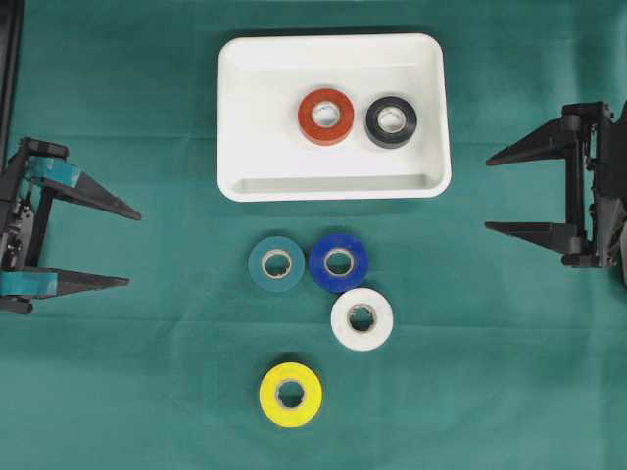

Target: Pick up the tape from a random location and place it into the white case.

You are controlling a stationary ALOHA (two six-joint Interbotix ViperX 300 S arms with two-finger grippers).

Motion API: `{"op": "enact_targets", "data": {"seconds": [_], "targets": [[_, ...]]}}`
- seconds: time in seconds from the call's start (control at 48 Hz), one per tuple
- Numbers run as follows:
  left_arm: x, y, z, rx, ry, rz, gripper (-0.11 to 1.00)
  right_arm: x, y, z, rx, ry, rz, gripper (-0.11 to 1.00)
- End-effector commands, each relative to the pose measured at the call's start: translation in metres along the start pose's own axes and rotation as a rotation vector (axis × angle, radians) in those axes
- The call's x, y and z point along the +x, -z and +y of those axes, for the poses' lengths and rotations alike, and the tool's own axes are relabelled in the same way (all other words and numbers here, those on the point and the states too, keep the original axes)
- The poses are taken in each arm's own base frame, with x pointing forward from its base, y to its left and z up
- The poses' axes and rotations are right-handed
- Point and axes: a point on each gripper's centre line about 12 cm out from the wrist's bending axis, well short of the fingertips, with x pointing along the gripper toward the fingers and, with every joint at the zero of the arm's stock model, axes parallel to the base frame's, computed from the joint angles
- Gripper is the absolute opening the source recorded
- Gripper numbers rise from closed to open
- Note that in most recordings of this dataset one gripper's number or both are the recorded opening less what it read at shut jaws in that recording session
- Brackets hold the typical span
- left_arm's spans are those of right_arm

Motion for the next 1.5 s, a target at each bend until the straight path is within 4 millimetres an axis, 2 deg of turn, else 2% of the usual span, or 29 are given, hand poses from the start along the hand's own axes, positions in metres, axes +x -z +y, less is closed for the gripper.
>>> {"op": "enact_targets", "data": {"seconds": [0.0,0.334,0.626,0.897,1.189,1.481], "targets": [[0.007,-0.011,0.002,-0.005,-0.007,-0.035,0.83,-0.001,-0.011,0.001,0.001,-0.004,-0.033,0.88],[0.056,-0.028,0.01,-0.012,-0.028,0.029,0.83,-0.001,-0.01,0.0,0.0,-0.002,-0.029,0.88],[0.113,-0.056,0.014,-0.008,-0.026,0.071,0.83,0.0,-0.01,0.001,-0.004,-0.002,-0.028,0.88],[0.15,-0.081,0.021,-0.01,-0.038,0.061,0.83,0.0,-0.01,0.001,-0.013,-0.002,-0.028,0.88],[0.174,-0.096,0.031,-0.015,-0.055,0.075,0.83,0.0,-0.01,0.001,-0.019,-0.001,-0.028,0.88],[0.178,-0.098,0.033,-0.017,-0.058,0.085,0.83,0.0,-0.01,0.0,-0.019,-0.001,-0.028,0.88]]}}
